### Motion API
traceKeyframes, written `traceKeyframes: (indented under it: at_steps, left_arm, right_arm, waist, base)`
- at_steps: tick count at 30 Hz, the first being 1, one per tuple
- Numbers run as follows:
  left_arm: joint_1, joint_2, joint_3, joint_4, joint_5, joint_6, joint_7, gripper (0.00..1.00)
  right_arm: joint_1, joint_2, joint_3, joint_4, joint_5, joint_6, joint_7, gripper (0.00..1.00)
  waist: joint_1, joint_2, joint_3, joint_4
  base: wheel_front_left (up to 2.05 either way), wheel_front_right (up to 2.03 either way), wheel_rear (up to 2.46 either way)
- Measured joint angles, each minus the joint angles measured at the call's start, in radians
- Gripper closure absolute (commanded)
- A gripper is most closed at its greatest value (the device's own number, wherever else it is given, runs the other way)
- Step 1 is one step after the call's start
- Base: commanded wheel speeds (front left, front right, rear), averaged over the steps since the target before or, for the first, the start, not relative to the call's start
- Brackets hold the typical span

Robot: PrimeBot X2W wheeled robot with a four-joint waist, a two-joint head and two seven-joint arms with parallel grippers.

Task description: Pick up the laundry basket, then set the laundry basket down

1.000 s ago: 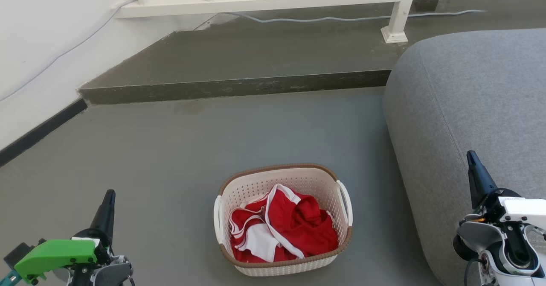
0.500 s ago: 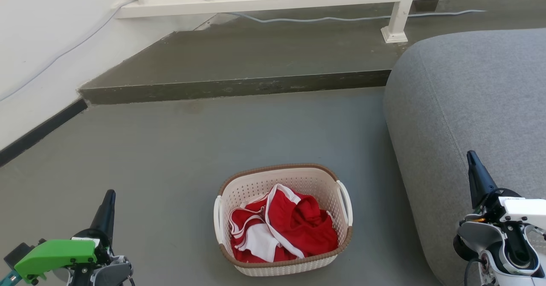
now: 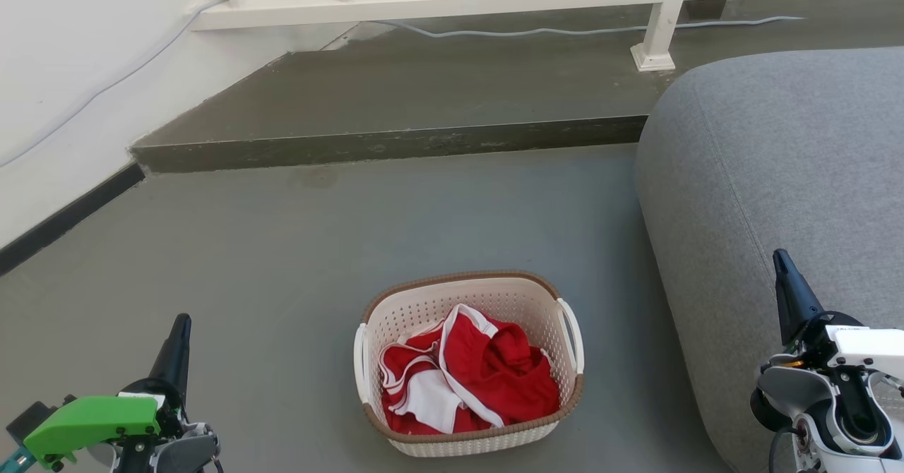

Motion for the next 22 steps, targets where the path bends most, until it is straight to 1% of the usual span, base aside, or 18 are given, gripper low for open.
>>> traceKeyframes:
  at_steps: [22]
  left_arm:
    - [0.0, -0.001, 0.001, 0.001, 0.0, -0.003, 0.0, 1.0]
  right_arm:
    - [0.0, 0.0, -0.001, 0.0, 0.0, 0.0, 0.0, 1.0]
  waist:
    - [0.0, 0.0, 0.0, 0.0]
  base:
    - [0.0, 0.0, 0.0]
